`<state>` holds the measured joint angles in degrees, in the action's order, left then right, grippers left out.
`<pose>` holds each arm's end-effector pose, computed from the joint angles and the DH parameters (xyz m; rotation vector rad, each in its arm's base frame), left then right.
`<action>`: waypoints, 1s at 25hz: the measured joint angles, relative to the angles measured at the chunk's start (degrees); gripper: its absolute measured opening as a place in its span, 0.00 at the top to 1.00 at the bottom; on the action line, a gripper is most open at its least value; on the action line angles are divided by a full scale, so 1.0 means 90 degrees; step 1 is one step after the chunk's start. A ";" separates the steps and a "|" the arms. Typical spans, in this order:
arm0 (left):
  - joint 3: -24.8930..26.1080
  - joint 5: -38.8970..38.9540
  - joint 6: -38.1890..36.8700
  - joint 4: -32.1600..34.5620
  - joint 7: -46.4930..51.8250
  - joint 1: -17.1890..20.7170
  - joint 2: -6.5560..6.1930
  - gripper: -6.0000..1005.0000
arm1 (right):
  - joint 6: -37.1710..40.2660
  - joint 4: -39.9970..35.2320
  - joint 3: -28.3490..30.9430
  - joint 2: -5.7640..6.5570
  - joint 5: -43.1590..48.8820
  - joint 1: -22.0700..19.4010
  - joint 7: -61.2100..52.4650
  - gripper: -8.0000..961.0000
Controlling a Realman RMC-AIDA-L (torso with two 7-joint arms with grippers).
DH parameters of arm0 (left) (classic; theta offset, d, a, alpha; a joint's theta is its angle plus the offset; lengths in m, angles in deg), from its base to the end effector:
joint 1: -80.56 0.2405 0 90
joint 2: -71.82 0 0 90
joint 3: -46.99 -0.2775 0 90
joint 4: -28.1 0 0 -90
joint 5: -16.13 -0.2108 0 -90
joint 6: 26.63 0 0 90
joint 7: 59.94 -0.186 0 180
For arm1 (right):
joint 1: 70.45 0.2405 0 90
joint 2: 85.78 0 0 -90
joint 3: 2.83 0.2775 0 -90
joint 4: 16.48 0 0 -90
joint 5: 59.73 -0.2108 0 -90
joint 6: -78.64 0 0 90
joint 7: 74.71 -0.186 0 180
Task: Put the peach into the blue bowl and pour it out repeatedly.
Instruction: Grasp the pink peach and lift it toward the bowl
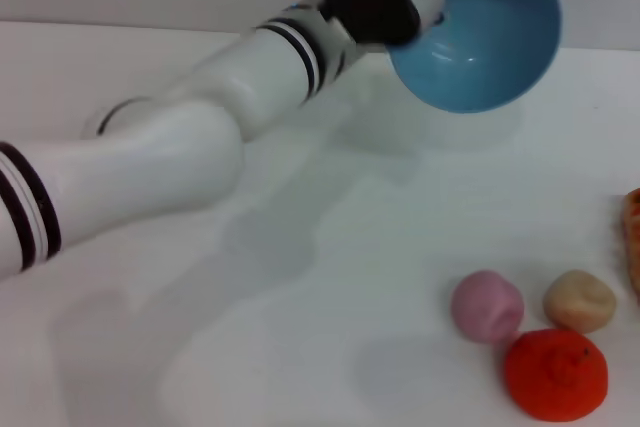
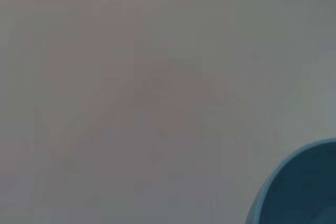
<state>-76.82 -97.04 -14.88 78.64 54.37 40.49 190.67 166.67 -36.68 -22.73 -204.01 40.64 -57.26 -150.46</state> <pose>-0.1123 0.4594 -0.1355 -2.1326 0.1323 -0.2522 0.3704 0.2786 -0.0114 -1.9428 1.1755 1.1012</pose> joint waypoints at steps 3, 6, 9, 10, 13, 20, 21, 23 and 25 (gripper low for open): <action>0.0377 0.0717 -0.0478 0.0005 0.0329 -0.0040 -0.0021 1.00 | 0.0016 -0.0681 -0.0022 0.0004 0.1117 0.0429 -0.1504 0.39; 0.0666 0.1010 -0.0870 -0.0014 0.0635 -0.0045 -0.0030 1.00 | -0.0007 -0.1066 -0.0028 0.0011 0.2111 0.0896 -0.2546 0.39; 0.0890 0.1096 -0.1239 -0.0025 0.0859 -0.0053 -0.0039 1.00 | -0.0095 -0.1218 -0.0030 0.0023 0.3016 0.1347 -0.3268 0.39; 0.0969 0.1101 -0.1340 -0.0031 0.0895 -0.0055 -0.0039 1.00 | -0.0146 -0.1221 -0.0033 0.0024 0.3257 0.1485 -0.3469 0.39; 0.1079 0.1110 -0.1488 -0.0041 0.0999 -0.0056 -0.0041 1.00 | -0.0378 -0.1180 -0.0133 0.0002 0.4025 0.1828 -0.3992 0.40; 0.1117 0.1130 -0.1534 -0.0089 0.1097 -0.0057 -0.0063 1.00 | -0.0997 -0.0744 -0.0610 -0.0016 0.4474 0.2112 -0.4229 0.40; 0.1118 0.1128 -0.1524 -0.0129 0.1098 -0.0068 -0.0061 1.00 | -0.1094 -0.0717 -0.0669 -0.0015 0.4475 0.2121 -0.4232 0.40; 0.1120 0.1124 -0.1514 -0.0217 0.1098 -0.0116 -0.0051 1.00 | -0.1253 -0.0698 -0.0772 -0.0030 0.4461 0.2132 -0.4231 0.40; 0.1121 0.1126 -0.1513 -0.0263 0.1099 -0.0147 -0.0050 1.00 | -0.1331 -0.0682 -0.0840 -0.0046 0.4430 0.2152 -0.4202 0.41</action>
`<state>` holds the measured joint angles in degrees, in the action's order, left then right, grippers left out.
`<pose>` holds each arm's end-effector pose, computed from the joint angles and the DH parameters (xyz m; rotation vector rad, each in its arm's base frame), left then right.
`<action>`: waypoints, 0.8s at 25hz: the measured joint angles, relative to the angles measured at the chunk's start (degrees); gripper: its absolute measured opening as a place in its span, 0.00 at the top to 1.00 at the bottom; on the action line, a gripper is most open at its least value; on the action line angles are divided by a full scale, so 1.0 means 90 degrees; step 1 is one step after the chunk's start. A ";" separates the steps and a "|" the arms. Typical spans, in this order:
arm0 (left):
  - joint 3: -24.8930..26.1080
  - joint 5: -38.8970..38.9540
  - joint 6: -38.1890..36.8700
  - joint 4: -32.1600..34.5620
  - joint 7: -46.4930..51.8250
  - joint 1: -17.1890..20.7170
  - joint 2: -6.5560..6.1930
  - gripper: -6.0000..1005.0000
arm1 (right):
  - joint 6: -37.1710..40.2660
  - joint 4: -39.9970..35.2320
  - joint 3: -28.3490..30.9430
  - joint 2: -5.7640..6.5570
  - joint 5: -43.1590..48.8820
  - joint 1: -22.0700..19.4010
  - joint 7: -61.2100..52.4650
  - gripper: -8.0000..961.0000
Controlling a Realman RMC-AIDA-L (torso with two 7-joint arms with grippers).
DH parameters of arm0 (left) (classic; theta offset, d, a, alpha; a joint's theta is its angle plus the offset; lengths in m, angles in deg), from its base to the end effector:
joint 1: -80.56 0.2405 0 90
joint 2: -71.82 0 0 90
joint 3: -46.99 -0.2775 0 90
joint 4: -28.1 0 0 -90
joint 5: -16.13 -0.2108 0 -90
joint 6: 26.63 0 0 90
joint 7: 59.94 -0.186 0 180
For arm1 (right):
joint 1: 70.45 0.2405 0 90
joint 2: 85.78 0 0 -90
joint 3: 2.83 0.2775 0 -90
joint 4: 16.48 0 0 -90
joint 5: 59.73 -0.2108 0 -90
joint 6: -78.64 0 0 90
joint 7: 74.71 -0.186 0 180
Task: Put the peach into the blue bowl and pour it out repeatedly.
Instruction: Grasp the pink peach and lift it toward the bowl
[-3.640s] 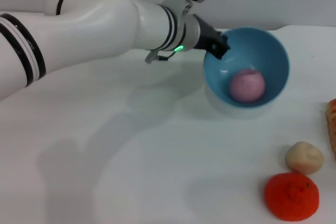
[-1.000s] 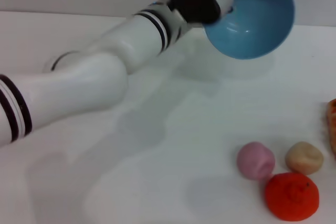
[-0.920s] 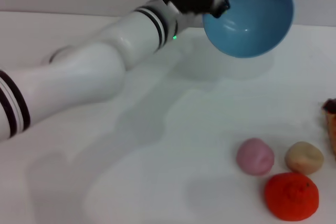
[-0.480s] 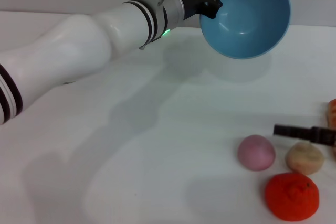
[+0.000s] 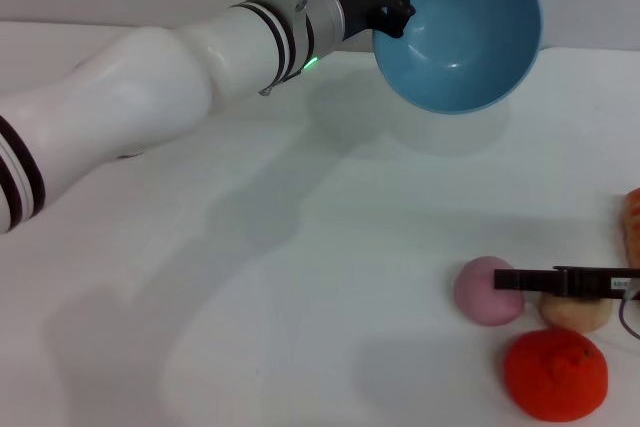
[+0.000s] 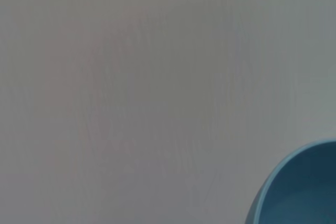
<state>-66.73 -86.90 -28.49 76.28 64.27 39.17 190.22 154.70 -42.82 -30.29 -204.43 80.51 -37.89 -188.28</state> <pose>-0.1373 0.4775 -0.1268 -2.2083 -0.4151 -0.3580 0.3424 0.3342 -0.0872 -2.3612 1.7080 0.3484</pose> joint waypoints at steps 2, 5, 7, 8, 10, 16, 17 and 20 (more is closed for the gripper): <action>0.0001 0.0005 0.0000 -0.0012 0.0001 -0.0007 0.0001 1.00 | -0.0084 0.0049 -0.0049 -0.0007 -0.0009 0.0039 0.0031 0.41; -0.0009 0.0002 -0.0001 -0.0019 0.0003 -0.0004 0.0004 1.00 | -0.0211 0.0096 -0.0095 -0.0008 -0.0013 0.0075 0.0116 0.41; -0.0029 0.0001 -0.0001 -0.0021 0.0003 -0.0001 0.0005 1.00 | -0.0248 0.0120 -0.0104 -0.0014 -0.0025 0.0091 0.0212 0.46; -0.0032 0.0001 -0.0002 -0.0025 0.0004 0.0001 0.0007 1.00 | -0.0253 0.0135 -0.0105 -0.0018 -0.0039 0.0101 0.0271 0.51; -0.0031 0.0001 -0.0001 -0.0027 0.0006 0.0007 0.0011 1.00 | -0.0255 0.0165 -0.0106 -0.0023 -0.0104 0.0117 0.0381 0.60; -0.0028 0.0012 0.0003 -0.0032 0.0008 0.0036 0.0017 1.00 | -0.0180 0.0243 -0.0113 -0.0018 -0.0339 0.0131 0.0666 0.89; -0.0031 0.0013 0.0003 -0.0032 0.0008 0.0037 0.0017 1.00 | -0.0180 0.0243 -0.0113 -0.0018 -0.0339 0.0131 0.0666 0.90; -0.0038 0.0016 -0.0018 -0.0032 0.0008 0.0039 0.0017 1.00 | 0.0034 0.0119 -0.0070 -0.0006 -0.0372 0.0100 0.0669 0.93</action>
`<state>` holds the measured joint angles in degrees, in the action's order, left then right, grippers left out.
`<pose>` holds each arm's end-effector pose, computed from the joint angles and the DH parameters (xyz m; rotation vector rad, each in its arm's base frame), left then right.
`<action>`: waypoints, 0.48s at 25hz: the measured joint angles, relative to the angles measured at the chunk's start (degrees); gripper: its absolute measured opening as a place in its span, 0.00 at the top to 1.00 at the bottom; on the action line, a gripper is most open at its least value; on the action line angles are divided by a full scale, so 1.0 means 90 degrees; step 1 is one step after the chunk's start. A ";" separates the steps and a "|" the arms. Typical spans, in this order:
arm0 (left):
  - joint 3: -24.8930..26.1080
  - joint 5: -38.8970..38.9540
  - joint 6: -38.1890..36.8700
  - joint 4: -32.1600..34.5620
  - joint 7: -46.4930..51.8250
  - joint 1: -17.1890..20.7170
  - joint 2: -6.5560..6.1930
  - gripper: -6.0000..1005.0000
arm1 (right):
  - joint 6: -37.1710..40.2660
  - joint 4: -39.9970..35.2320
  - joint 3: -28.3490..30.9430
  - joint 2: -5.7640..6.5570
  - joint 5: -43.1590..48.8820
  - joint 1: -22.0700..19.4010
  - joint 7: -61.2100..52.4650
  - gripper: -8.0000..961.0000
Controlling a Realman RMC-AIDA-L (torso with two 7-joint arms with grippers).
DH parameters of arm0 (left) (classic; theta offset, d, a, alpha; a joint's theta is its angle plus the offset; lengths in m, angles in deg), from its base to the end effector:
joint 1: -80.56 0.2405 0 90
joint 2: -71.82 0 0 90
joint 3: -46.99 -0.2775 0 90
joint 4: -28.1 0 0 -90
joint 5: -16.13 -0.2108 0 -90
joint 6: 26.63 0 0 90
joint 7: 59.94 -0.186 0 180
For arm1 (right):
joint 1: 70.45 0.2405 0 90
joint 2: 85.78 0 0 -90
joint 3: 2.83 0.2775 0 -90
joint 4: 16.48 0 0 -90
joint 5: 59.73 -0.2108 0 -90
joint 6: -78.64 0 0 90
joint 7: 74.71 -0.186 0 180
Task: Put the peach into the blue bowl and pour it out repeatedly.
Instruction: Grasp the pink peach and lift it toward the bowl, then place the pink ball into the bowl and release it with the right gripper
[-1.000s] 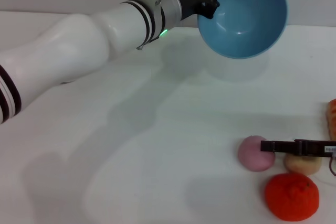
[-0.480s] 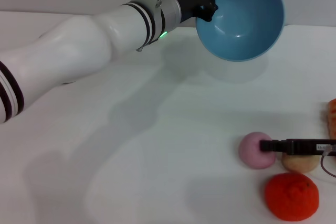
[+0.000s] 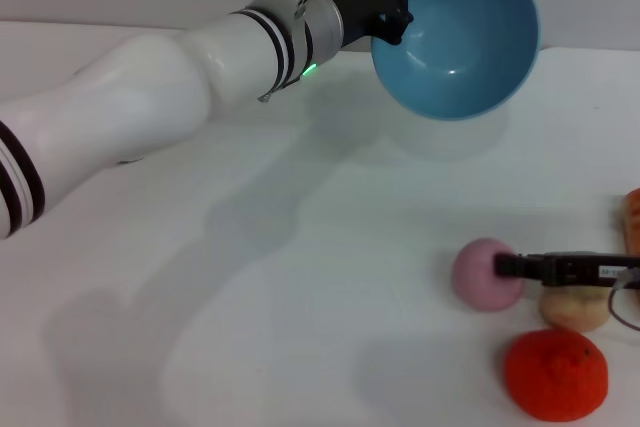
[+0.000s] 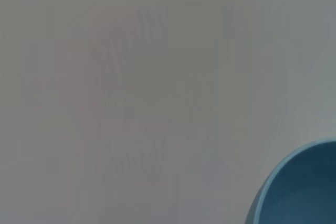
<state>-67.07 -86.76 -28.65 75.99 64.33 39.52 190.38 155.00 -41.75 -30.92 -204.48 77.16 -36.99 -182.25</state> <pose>-0.1414 0.4747 -0.1300 -2.2147 -0.4268 -0.3493 0.3284 0.3417 -0.0896 -2.4449 1.5762 0.4102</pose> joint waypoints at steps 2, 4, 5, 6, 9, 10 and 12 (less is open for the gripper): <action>0.0020 0.0000 -0.0137 -0.0012 0.0000 -0.0010 -0.0003 1.00 | 0.0297 -0.0267 0.0031 0.0011 -0.0155 -0.0105 0.0000 0.95; 0.0038 -0.0019 -0.0328 -0.0026 0.0000 -0.0045 -0.0016 1.00 | 0.0696 -0.0708 0.0021 0.0016 -0.0481 -0.0298 -0.0002 0.95; 0.0044 -0.0034 -0.0443 -0.0033 -0.0003 -0.0069 -0.0023 1.00 | 0.0880 -0.0940 0.0018 0.0017 -0.0657 -0.0397 -0.0008 0.95; 0.0123 -0.0073 -0.0730 -0.0058 -0.0004 -0.0135 -0.0035 1.00 | 0.1111 -0.1235 0.0018 0.0015 -0.0846 -0.0517 -0.0012 0.95; 0.0393 -0.0189 -0.1261 -0.0120 0.0004 -0.0234 -0.0042 1.00 | 0.1738 -0.2117 0.0075 0.0009 -0.1350 -0.0813 -0.0130 0.95; 0.0561 -0.0321 -0.1578 -0.0167 0.0061 -0.0297 -0.0043 1.00 | 0.1946 -0.2390 0.0130 0.0007 -0.1472 -0.0877 -0.0202 0.95; 0.0749 -0.0700 -0.2021 -0.0270 0.0346 -0.0443 -0.0038 1.00 | 0.2424 -0.2845 0.0364 -0.0001 -0.1718 -0.0942 -0.0326 0.95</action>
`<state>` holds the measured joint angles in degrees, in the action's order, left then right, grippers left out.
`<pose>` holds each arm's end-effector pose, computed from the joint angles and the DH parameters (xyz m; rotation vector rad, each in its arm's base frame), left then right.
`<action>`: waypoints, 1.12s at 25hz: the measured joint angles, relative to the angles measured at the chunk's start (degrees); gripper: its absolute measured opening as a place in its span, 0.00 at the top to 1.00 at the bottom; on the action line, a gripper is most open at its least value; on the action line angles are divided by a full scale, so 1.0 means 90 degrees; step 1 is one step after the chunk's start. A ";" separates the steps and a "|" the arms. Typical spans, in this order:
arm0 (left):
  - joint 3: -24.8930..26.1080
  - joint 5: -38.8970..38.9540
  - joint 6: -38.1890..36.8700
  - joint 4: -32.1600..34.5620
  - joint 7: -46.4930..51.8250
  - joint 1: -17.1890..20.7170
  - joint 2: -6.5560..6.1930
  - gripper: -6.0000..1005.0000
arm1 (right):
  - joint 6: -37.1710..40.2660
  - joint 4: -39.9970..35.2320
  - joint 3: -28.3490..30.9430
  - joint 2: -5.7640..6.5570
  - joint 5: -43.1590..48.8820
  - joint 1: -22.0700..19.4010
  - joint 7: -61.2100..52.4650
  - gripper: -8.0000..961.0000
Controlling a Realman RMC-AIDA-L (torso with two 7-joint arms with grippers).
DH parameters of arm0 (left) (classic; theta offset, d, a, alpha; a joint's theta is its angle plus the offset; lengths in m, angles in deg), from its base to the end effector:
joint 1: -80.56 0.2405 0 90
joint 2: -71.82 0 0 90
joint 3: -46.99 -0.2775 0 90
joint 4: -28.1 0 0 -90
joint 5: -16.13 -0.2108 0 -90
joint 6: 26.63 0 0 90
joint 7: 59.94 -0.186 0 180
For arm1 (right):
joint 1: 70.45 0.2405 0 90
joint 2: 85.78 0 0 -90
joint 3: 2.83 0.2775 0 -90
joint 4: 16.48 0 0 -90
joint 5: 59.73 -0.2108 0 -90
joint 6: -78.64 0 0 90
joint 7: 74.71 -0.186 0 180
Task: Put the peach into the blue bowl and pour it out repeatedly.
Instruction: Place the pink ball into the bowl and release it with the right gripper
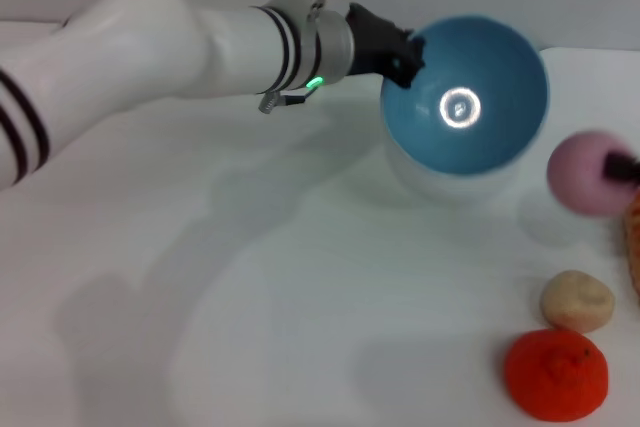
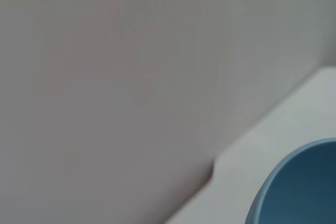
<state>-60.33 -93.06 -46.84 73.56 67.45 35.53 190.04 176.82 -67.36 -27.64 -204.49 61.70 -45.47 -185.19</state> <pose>-0.1426 0.4682 -0.1449 -2.4282 -0.4799 -0.2124 0.3014 0.3359 0.0234 -2.4065 1.3052 0.7896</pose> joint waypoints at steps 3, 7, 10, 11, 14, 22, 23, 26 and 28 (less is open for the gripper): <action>0.0031 -0.1043 -0.0468 -0.0076 0.0996 -0.0255 0.0022 1.00 | 0.0458 -0.0273 0.0254 -0.0001 -0.0444 -0.0035 -0.0022 0.95; 0.0012 -0.2320 -0.1237 -0.0024 0.2387 -0.0581 0.0055 1.00 | 0.0548 -0.0348 0.0217 0.0009 -0.0629 0.0039 -0.0031 0.95; 0.0012 -0.2559 -0.1813 0.0016 0.2834 -0.0757 0.0070 1.00 | 0.0429 -0.0222 -0.0029 0.0013 -0.0617 0.0174 -0.0025 0.95; 0.0002 -0.2567 -0.1971 0.0065 0.2887 -0.0786 0.0078 1.00 | 0.0336 -0.0150 -0.0180 0.0016 -0.0609 0.0219 -0.0021 0.95; -0.0130 -0.2525 -0.2222 0.0291 0.2968 -0.0773 0.0086 1.00 | -0.0120 0.0085 -0.0717 0.0030 -0.0597 0.0290 -0.0008 0.95; -0.0499 -0.2512 -0.2267 0.0476 0.3178 -0.0688 0.0085 1.00 | -0.1074 0.0834 -0.1307 0.0034 -0.0592 0.0435 0.0123 0.92; -0.0501 -0.2514 -0.2259 0.0476 0.3178 -0.0682 0.0085 1.00 | -0.1093 0.0890 -0.1313 0.0036 -0.0593 0.0444 0.0159 0.90; -0.0504 -0.2516 -0.2243 0.0475 0.3187 -0.0657 0.0086 1.00 | -0.1159 0.1023 -0.1318 0.0036 -0.0592 0.0453 0.0238 0.84; -0.0509 -0.2526 -0.2237 0.0450 0.3192 -0.0654 0.0086 1.00 | -0.1214 0.1050 -0.1320 0.0036 -0.0595 0.0433 0.0271 0.80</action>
<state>-64.92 -115.79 -66.98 77.61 96.18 29.65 190.81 165.89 -57.90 -39.52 -204.16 56.35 -41.58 -182.75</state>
